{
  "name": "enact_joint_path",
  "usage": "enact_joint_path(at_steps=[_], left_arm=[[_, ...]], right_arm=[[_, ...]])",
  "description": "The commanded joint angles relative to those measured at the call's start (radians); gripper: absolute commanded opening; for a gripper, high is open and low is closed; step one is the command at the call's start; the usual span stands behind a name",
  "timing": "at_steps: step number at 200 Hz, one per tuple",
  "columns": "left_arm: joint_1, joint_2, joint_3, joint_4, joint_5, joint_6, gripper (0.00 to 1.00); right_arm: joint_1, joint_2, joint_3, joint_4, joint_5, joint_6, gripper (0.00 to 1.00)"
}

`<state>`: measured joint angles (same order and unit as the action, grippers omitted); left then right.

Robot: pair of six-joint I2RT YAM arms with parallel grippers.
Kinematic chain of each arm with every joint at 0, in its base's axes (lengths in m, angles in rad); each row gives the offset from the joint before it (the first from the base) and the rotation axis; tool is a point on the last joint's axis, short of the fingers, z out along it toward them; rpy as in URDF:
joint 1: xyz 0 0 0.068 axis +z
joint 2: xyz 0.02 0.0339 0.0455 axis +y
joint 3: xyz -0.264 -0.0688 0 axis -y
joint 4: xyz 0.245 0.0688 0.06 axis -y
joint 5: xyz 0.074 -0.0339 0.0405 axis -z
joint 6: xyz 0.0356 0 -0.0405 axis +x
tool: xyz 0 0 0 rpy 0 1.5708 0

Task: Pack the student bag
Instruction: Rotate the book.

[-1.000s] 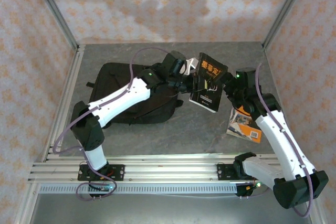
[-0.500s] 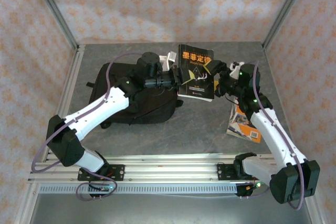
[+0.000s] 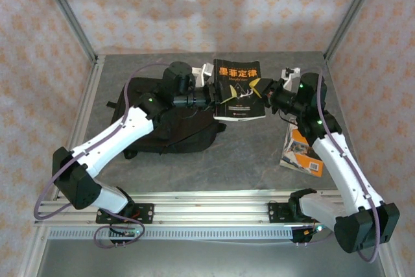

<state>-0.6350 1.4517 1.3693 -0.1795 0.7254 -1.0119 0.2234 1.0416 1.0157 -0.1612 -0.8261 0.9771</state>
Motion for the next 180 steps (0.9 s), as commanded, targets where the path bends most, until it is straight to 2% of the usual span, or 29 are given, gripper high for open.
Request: enact_joint_path(at_steps=[1, 18, 46, 81, 118, 148, 157, 170, 180], left_arm=[[0.018, -0.037, 0.059, -0.045, 0.007, 0.092, 0.48], [0.055, -0.057, 0.037, -0.017, 0.014, 0.073, 0.49], [0.093, -0.071, -0.031, 0.118, 0.049, -0.017, 0.45], [0.093, -0.046, -0.084, 0.263, 0.099, -0.099, 0.31], [0.095, -0.024, -0.114, 0.404, 0.133, -0.180, 0.23], [0.095, -0.026, -0.105, 0.405, 0.130, -0.170, 0.08], [0.095, -0.029, -0.089, 0.346, 0.118, -0.133, 0.04], [0.093, -0.035, -0.060, 0.248, 0.103, -0.072, 0.00], [0.093, -0.037, -0.028, 0.150, 0.084, -0.006, 0.00]], right_arm=[[0.010, -0.039, 0.039, -0.113, -0.002, -0.103, 0.01], [0.008, -0.046, 0.034, -0.130, 0.000, -0.113, 0.00], [0.010, -0.057, 0.027, -0.132, -0.004, -0.115, 0.00], [0.008, -0.062, 0.017, -0.112, -0.022, -0.098, 0.00], [0.010, -0.068, -0.017, -0.052, -0.035, -0.044, 0.00], [0.008, -0.073, -0.014, -0.086, -0.010, -0.058, 0.00], [0.007, -0.072, -0.001, -0.121, 0.006, -0.076, 0.14], [0.008, -0.074, 0.015, -0.151, 0.019, -0.095, 0.47], [0.007, -0.077, 0.022, -0.155, 0.020, -0.097, 0.61]])
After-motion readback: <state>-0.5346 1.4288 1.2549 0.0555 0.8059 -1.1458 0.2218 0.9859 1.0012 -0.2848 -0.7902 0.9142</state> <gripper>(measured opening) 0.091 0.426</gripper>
